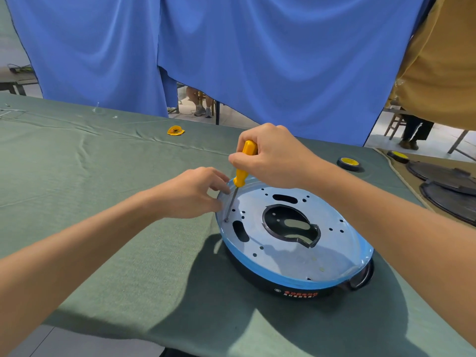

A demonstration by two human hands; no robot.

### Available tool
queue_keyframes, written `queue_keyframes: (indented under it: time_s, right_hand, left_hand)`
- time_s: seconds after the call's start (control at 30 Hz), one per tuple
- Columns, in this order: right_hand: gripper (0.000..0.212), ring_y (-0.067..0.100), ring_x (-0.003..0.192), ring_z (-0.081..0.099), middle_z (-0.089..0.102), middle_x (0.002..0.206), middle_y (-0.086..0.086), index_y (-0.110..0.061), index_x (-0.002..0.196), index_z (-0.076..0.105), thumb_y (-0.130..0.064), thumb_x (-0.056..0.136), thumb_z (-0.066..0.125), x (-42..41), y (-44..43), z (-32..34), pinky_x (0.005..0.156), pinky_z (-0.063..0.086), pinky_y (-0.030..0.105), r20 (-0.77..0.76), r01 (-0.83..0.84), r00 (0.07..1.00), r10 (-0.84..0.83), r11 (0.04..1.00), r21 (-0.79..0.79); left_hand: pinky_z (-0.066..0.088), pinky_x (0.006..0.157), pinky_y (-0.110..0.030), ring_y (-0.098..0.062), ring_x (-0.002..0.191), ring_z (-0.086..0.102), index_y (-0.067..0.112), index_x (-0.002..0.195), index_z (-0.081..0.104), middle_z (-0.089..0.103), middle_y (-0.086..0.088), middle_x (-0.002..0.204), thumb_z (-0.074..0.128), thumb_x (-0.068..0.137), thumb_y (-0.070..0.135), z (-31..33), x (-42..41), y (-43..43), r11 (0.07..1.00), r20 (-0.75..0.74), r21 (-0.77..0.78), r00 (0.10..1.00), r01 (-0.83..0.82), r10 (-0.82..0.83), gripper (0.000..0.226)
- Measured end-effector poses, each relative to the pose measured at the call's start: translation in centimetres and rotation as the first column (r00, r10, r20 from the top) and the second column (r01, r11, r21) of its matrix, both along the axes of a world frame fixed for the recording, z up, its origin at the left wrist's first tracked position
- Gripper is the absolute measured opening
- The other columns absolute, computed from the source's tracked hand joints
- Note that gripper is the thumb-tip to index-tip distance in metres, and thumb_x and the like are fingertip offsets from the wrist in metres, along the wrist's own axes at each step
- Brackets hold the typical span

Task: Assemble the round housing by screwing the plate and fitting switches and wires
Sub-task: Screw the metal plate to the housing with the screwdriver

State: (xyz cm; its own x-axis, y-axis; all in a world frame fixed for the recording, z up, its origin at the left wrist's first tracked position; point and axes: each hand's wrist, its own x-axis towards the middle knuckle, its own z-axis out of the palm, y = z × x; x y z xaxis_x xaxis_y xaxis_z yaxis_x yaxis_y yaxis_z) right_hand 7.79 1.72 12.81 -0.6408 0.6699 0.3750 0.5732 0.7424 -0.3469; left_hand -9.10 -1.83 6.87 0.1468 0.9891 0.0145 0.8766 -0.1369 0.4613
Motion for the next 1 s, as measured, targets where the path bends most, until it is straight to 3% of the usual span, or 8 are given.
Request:
queue_keyframes:
  time_s: [0.17,0.4,0.57,0.67,0.73,0.87,1.0]
  right_hand:
    - [0.026,0.011,0.052,0.036,0.041,0.053,-0.006,-0.006,0.073,0.065,-0.026,0.089,0.060,-0.3,0.1,0.0,0.052,0.031,0.028,0.033,-0.004,0.999,0.003,1.000,0.007]
    - [0.024,0.007,0.056,0.037,0.040,0.062,-0.010,-0.024,0.066,0.052,-0.028,0.089,0.059,-0.4,0.0,0.4,0.051,0.029,0.026,0.145,-0.015,0.989,0.018,1.000,-0.021]
    - [0.033,0.005,0.058,0.037,0.045,0.063,-0.009,-0.026,0.064,0.042,-0.030,0.093,0.055,-0.9,-0.2,1.6,0.053,0.030,0.027,0.388,-0.068,0.922,0.000,0.984,0.162]
    - [0.034,0.023,0.063,0.043,0.049,0.070,0.007,-0.019,0.064,0.039,-0.031,0.094,0.051,-2.0,-0.1,1.4,0.060,0.037,0.034,0.447,-0.076,0.894,-0.035,0.971,0.228]
    - [0.037,0.032,0.067,0.041,0.038,0.067,0.008,-0.019,0.062,0.031,-0.027,0.093,0.050,-2.9,-0.2,1.5,0.055,0.031,0.032,0.431,-0.016,0.899,-0.077,0.978,0.206]
    - [0.036,0.020,0.055,0.030,0.032,0.067,0.005,-0.016,0.064,0.027,-0.017,0.093,0.049,-4.4,-0.4,2.0,0.047,0.019,0.029,0.428,0.105,0.888,-0.168,0.980,0.168]
    - [0.041,0.016,0.054,0.044,0.047,0.066,0.003,-0.014,0.068,0.041,-0.041,0.095,0.053,-4.8,-0.8,3.0,0.045,0.029,0.025,0.554,0.102,0.820,-0.142,0.989,0.103]
  left_hand:
    - [0.047,0.104,-0.046,-0.024,0.115,0.063,0.014,0.133,0.060,0.069,-0.007,0.122,0.054,0.092,0.000,-1.2,0.1,-0.3,0.986,0.312,-0.158,0.944,-0.057,0.105,0.044]
    - [0.052,0.099,-0.046,-0.031,0.105,0.068,0.008,0.135,0.055,0.069,-0.017,0.115,0.048,0.098,-0.004,-1.6,0.5,-0.9,0.972,0.560,-0.232,0.811,-0.043,0.169,0.040]
    - [0.057,0.089,-0.036,-0.025,0.096,0.071,0.006,0.127,0.061,0.071,-0.017,0.111,0.047,0.099,-0.004,-2.1,0.4,-0.9,0.972,0.612,-0.233,0.771,-0.036,0.176,0.034]
    - [0.059,0.077,-0.028,-0.017,0.084,0.072,0.010,0.102,0.071,0.075,-0.011,0.099,0.046,0.098,-0.005,-2.4,0.3,-0.7,0.976,0.603,-0.214,0.781,-0.041,0.165,0.029]
    - [0.058,0.071,-0.024,-0.014,0.081,0.074,0.015,0.092,0.073,0.077,-0.006,0.090,0.046,0.097,-0.005,-2.4,0.4,-0.6,0.977,0.606,-0.209,0.779,-0.036,0.158,0.034]
    - [0.057,0.063,-0.021,-0.012,0.075,0.073,0.023,0.081,0.072,0.077,0.004,0.078,0.043,0.098,-0.004,-2.5,0.8,-0.8,0.978,0.610,-0.201,0.774,-0.055,0.169,0.043]
    - [0.060,0.073,-0.030,-0.014,0.081,0.073,0.026,0.084,0.073,0.077,0.003,0.081,0.043,0.100,-0.001,-2.7,0.9,-1.0,0.978,0.625,-0.195,0.758,-0.077,0.185,0.044]
